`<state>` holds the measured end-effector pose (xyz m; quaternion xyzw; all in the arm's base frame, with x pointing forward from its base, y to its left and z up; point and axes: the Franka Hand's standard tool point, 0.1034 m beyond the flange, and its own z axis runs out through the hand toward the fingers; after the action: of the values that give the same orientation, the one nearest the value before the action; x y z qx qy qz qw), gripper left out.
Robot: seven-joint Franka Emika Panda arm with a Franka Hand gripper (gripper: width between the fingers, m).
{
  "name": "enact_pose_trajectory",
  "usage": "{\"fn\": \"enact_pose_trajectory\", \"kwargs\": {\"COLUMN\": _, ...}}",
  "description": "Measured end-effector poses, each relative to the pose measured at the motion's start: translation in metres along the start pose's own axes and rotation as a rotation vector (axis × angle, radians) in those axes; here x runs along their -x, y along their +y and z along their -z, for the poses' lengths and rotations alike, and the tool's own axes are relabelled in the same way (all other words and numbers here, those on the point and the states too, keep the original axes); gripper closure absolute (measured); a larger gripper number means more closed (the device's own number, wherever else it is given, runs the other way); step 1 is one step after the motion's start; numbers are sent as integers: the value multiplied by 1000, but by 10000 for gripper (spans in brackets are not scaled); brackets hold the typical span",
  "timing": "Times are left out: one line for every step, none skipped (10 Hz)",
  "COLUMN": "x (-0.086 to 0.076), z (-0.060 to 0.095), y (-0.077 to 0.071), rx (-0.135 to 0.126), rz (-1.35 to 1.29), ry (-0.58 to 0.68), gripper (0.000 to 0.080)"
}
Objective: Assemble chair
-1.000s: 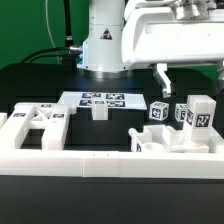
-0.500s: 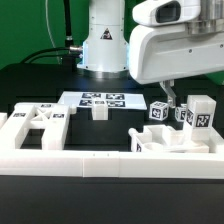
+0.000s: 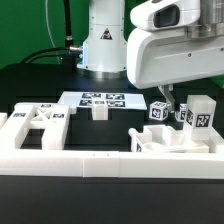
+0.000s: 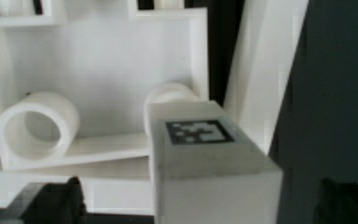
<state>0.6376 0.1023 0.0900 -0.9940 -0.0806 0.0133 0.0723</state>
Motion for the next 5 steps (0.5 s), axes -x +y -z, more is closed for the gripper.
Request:
{"fn": "enact_pose_trajectory", "kwargs": {"x": 0, "z": -1, "y": -2, "rx": 0, "rz": 0, "ry": 0, "gripper": 151}}
{"fn": "enact_pose_trajectory", "kwargs": {"x": 1, "z": -3, "y": -6, "rx": -1, "rz": 1, "ry": 1, "gripper": 274}}
{"fn": "enact_pose_trajectory", "kwargs": {"x": 2, "z": -4, "y": -10, "rx": -1, "rz": 6, "ry": 1, "gripper": 413}}
{"fn": "enact_pose_trajectory", "kwargs": {"x": 2, "z": -4, "y": -8, "rx": 0, "rz": 4, "ry": 2, "gripper": 495}}
{"fn": "enact_pose_trajectory", "kwargs": {"x": 2, "z": -4, "y": -7, "rx": 0, "rz": 4, "ry": 2, "gripper": 495}}
